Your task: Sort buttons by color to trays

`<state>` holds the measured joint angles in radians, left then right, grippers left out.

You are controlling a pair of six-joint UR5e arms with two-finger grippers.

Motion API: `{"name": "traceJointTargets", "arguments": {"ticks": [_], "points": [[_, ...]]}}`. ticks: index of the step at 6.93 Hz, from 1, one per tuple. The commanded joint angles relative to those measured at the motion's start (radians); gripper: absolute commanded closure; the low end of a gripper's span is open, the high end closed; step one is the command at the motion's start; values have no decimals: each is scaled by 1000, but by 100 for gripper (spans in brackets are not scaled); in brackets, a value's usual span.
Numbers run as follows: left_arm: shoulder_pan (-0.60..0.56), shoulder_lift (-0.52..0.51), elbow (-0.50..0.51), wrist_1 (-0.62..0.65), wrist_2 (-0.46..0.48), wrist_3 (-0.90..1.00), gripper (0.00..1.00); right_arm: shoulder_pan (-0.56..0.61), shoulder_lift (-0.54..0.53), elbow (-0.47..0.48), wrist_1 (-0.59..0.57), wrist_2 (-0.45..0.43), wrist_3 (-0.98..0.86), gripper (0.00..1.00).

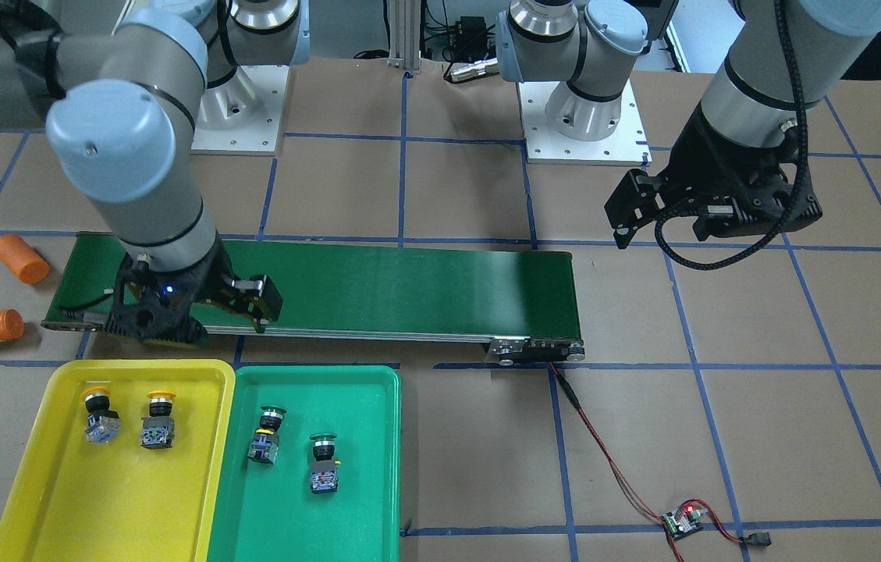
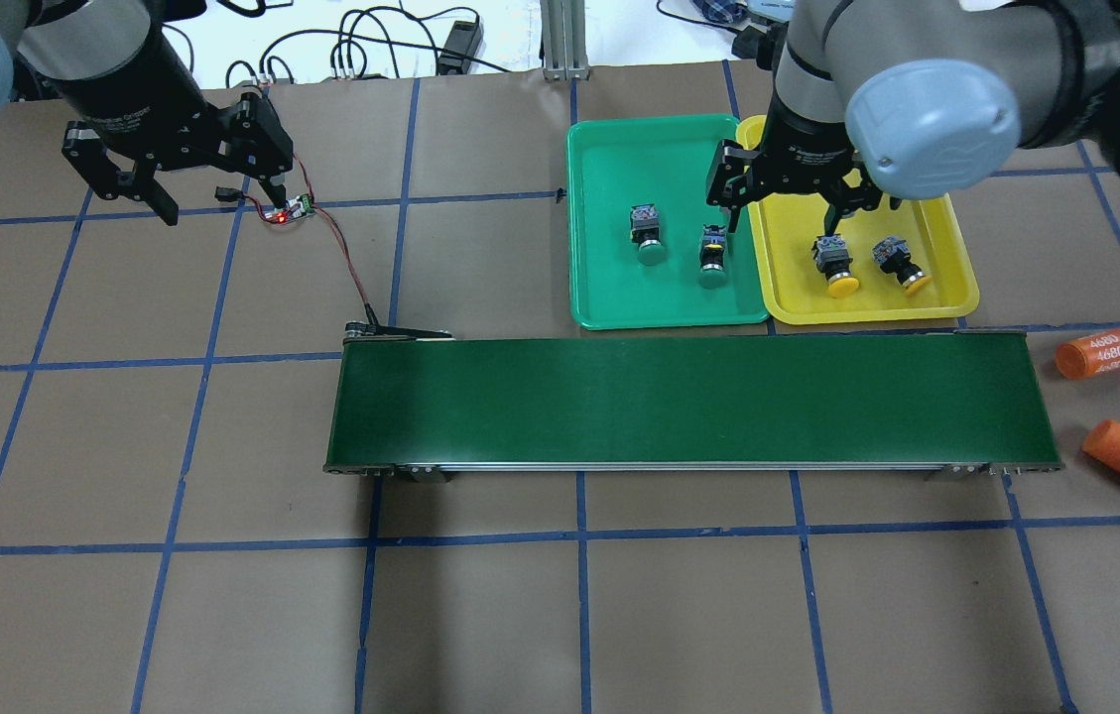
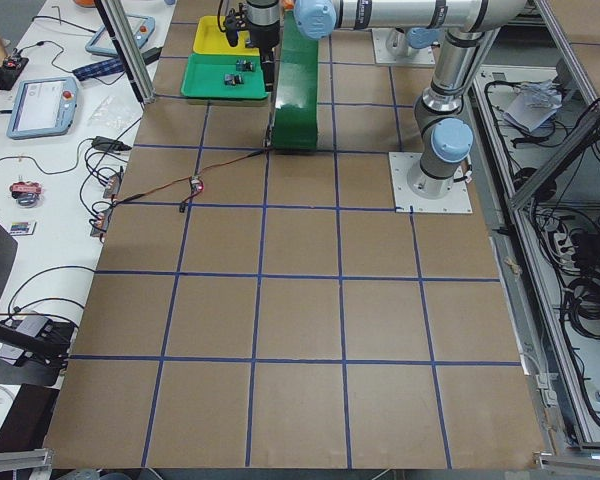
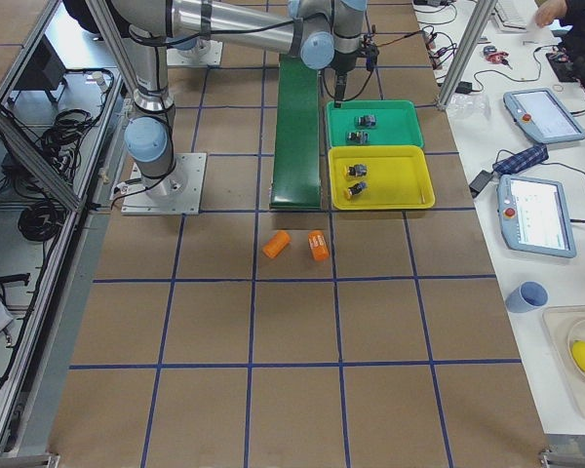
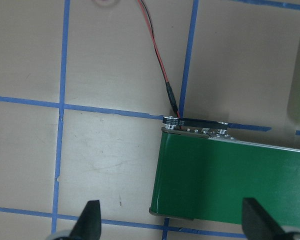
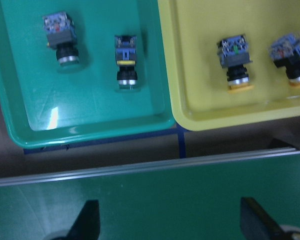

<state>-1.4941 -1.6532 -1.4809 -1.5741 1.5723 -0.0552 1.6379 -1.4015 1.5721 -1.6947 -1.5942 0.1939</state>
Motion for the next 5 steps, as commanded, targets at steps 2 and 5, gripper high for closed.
{"name": "traceJointTargets", "arguments": {"ticks": [2, 5], "points": [[0, 1, 5, -4, 0, 0, 0, -19, -253, 11, 347, -4, -11, 0], [0, 4, 5, -3, 0, 0, 0, -64, -301, 104, 311, -27, -8, 0]]}}
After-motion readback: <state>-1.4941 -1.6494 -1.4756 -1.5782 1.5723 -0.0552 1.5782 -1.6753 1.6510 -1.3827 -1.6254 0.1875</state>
